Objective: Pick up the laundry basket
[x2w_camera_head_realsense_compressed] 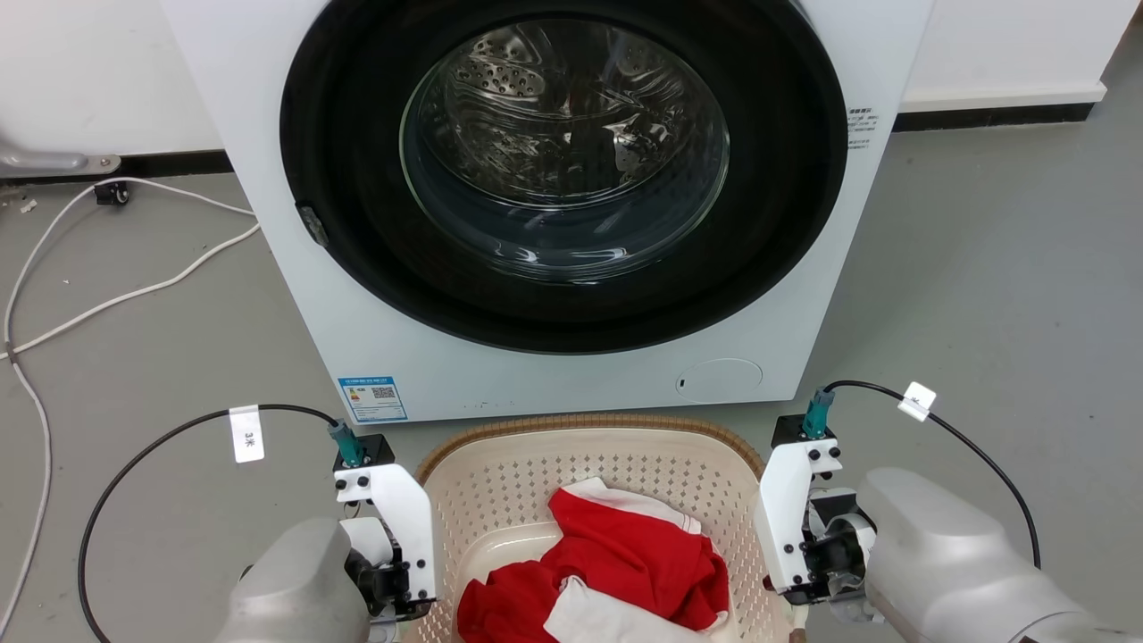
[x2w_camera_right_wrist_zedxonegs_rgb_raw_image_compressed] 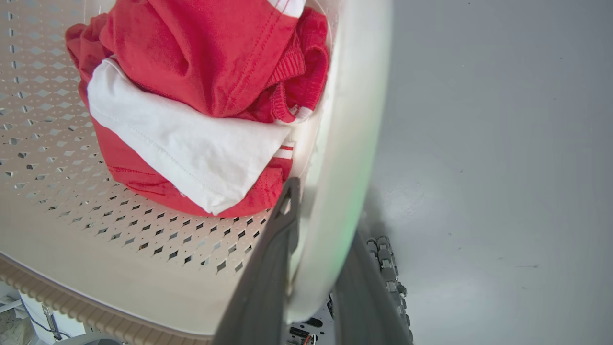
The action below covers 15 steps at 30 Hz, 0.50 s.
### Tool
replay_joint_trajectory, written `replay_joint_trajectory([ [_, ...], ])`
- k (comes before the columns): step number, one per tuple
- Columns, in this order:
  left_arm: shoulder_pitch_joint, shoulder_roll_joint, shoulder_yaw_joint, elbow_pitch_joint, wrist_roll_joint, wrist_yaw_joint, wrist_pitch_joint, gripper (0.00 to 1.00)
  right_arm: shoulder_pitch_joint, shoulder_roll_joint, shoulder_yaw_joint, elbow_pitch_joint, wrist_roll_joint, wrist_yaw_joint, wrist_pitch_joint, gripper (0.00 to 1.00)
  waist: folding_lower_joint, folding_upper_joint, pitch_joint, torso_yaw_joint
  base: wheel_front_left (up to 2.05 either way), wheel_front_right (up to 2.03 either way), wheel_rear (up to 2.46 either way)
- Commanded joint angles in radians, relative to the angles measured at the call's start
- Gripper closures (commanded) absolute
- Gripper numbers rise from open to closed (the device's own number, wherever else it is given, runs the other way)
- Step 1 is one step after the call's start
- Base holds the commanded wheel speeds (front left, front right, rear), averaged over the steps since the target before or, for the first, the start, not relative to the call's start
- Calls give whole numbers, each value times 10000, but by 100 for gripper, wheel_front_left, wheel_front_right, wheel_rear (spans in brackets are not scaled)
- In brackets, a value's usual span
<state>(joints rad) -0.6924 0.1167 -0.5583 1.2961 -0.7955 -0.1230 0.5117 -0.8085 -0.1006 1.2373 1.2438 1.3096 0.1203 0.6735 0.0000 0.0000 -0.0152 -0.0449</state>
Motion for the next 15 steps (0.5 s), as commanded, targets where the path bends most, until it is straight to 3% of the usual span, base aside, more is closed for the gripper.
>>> replay_joint_trajectory([
  [1,-60,-449,-27,-154,-142,-138,-33,100,47,515,-40,-236,116,190,-88,100,0,0,2,5,0,0,0],
  [15,-31,-419,-170,-149,-365,-138,-23,100,45,534,11,-216,156,190,-104,100,0,0,5,0,0,0,0],
])
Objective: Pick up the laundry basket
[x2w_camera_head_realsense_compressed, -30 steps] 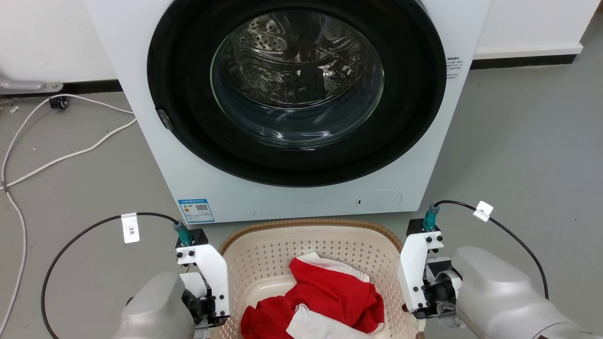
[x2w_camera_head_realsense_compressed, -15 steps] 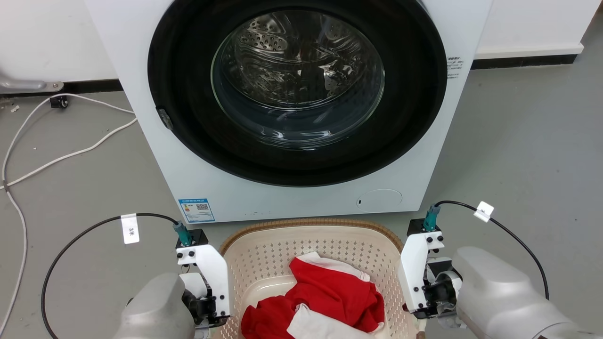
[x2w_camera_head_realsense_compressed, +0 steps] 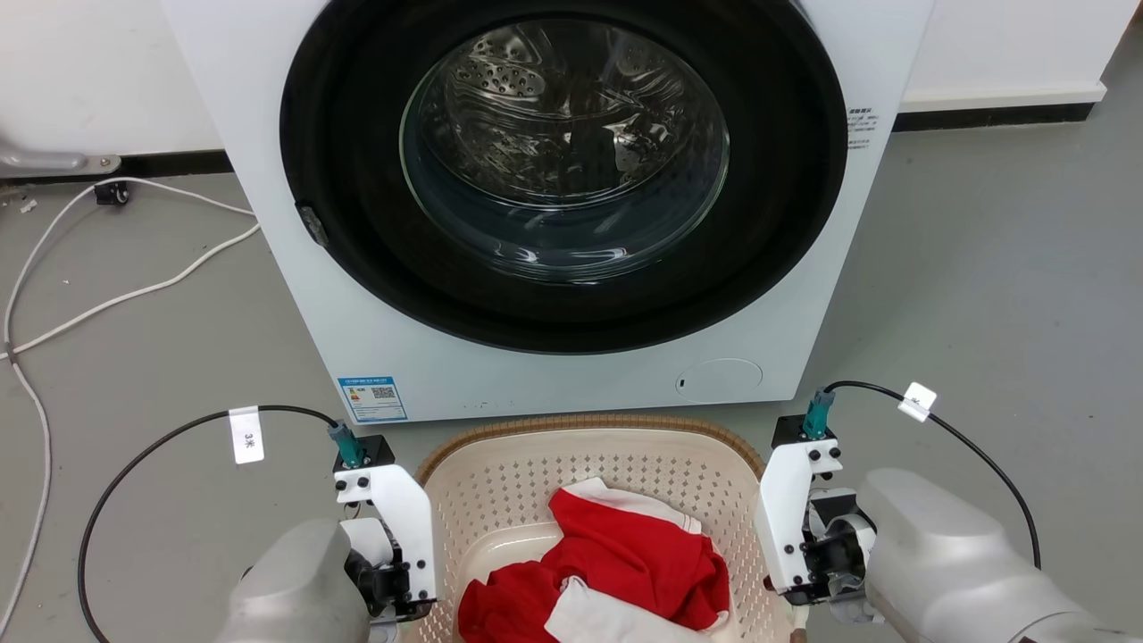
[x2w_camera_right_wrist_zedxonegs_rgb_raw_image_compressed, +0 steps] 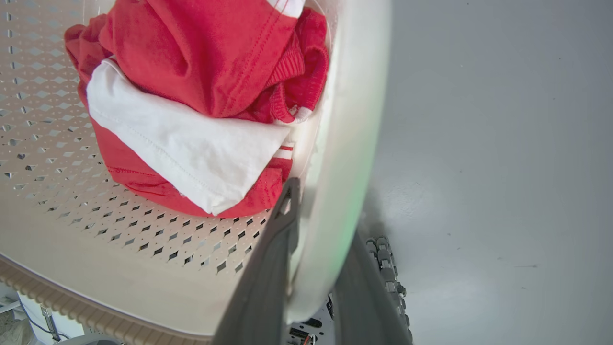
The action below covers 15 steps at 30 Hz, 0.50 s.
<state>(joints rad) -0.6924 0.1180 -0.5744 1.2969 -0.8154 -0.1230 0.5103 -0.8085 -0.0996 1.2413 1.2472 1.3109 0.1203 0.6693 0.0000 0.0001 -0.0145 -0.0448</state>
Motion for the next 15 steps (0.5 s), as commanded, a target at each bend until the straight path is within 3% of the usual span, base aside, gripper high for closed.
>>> replay_joint_trajectory([
  [1,-27,-435,-26,-156,-170,-138,-7,100,46,525,-28,-250,148,190,-71,100,0,-1,0,2,0,0,0],
  [15,-25,-428,-189,-158,-334,-140,-44,100,106,543,4,-287,204,191,-43,100,0,-1,9,18,0,0,0],
])
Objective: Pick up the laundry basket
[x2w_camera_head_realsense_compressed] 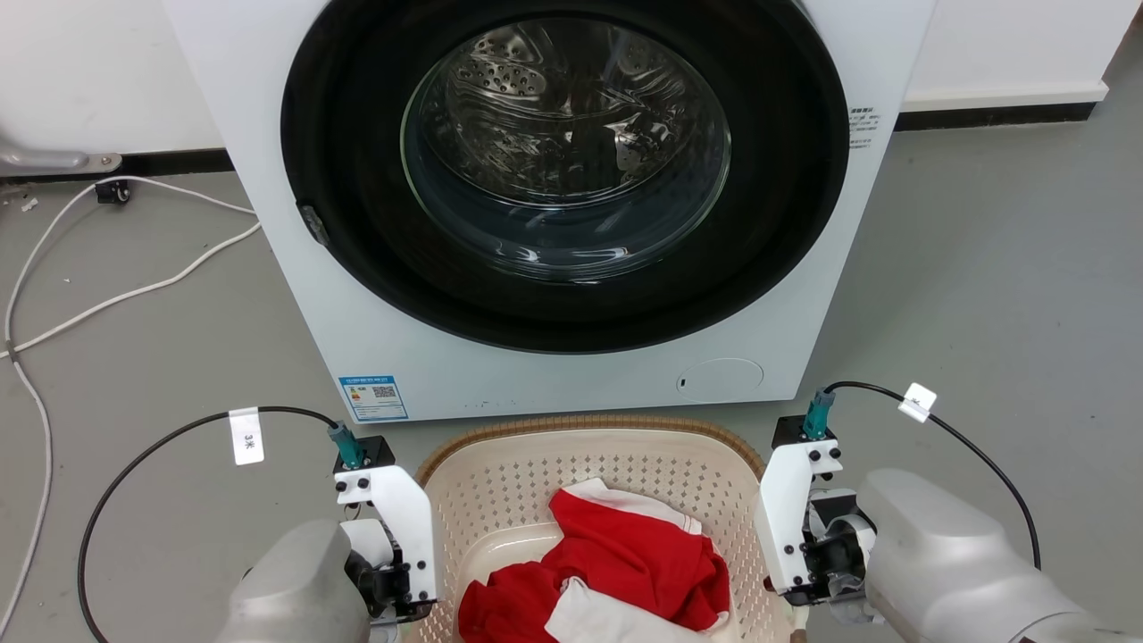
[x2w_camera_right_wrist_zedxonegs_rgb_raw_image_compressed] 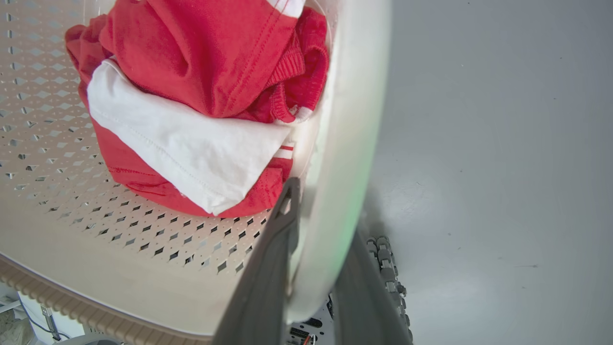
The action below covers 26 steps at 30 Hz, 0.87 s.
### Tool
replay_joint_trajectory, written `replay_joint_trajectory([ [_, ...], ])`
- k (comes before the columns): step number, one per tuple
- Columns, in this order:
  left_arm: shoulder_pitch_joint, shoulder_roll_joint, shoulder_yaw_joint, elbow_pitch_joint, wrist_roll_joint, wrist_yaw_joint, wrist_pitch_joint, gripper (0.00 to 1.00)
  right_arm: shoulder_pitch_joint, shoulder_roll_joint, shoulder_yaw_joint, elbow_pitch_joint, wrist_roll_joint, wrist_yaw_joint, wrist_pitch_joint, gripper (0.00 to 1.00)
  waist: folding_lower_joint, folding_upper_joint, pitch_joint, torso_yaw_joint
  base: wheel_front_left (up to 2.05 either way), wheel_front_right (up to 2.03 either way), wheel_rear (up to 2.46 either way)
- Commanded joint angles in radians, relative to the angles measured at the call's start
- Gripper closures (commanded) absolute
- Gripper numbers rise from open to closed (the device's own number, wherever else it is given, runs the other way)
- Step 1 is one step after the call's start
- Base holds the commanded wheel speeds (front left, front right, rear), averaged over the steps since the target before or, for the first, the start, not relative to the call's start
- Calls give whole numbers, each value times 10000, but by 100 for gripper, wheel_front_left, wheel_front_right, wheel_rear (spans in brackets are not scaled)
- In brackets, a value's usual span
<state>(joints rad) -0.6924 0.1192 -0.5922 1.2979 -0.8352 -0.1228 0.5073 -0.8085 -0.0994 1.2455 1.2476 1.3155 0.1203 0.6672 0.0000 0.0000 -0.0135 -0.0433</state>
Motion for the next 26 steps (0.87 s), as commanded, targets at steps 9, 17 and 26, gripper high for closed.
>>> replay_joint_trajectory([
  [9,-10,-435,-86,-171,-228,-142,24,100,111,545,-32,-309,234,191,3,100,0,0,11,18,0,0,0],
  [17,-6,-422,-150,-171,-329,-142,35,100,89,527,-10,-306,259,191,55,100,0,0,27,16,0,0,0],
  [26,3,-418,-237,-171,-412,-143,8,100,91,494,14,-308,247,191,3,100,0,0,20,30,0,0,0],
])
